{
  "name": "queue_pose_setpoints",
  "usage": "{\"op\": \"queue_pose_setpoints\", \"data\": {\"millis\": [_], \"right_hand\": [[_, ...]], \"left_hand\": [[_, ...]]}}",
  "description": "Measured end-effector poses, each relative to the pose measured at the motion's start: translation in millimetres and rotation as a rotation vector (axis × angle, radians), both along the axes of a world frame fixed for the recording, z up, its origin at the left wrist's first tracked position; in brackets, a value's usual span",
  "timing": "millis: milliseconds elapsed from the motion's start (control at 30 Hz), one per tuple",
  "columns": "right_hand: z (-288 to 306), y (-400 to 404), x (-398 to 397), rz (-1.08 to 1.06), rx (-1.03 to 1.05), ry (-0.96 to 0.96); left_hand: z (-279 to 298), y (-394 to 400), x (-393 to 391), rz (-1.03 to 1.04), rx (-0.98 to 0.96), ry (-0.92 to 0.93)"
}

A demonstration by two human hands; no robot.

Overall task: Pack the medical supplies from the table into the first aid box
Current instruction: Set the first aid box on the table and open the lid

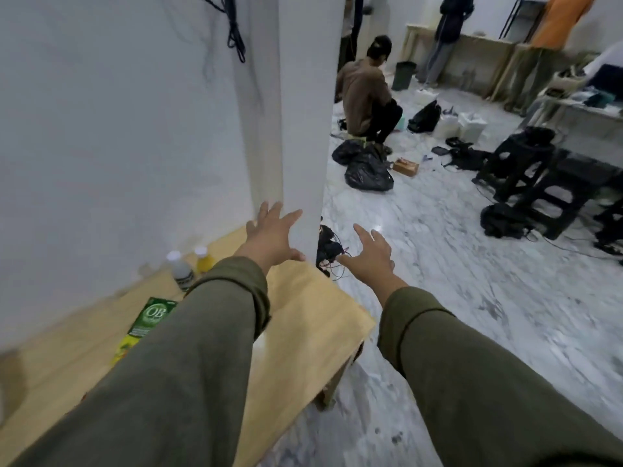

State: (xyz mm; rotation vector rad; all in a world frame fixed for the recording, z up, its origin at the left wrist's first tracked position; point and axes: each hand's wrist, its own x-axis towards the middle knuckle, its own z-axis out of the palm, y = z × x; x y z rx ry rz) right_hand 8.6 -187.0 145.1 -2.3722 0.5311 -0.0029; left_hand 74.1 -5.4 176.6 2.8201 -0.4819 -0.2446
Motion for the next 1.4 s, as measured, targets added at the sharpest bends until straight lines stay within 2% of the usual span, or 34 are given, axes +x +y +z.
{"op": "queue_pose_setpoints", "data": {"millis": [200,367,600,933,1133,1400], "right_hand": [[37,56,13,0.219,-0.034,-0.077],[41,107,10,0.392,-0.032,-0.115],[33,201,-7,0.622,-0.013,-0.115],[6,362,-39,0.932,0.075,-0.077],[-31,456,-66,1.006,0.048,0.010],[-65,532,-80,0.907,0.034,0.003]], "left_hand": [[29,77,-31,0.205,-0.023,-0.065],[36,138,-71,0.384,-0.009,-0.057],[23,227,-142,0.623,0.034,-0.018],[-14,378,-226,0.901,-0.015,0.036],[-47,466,-247,1.002,-0.141,0.065],[-88,529,-249,1.056,-0.434,0.065]]}}
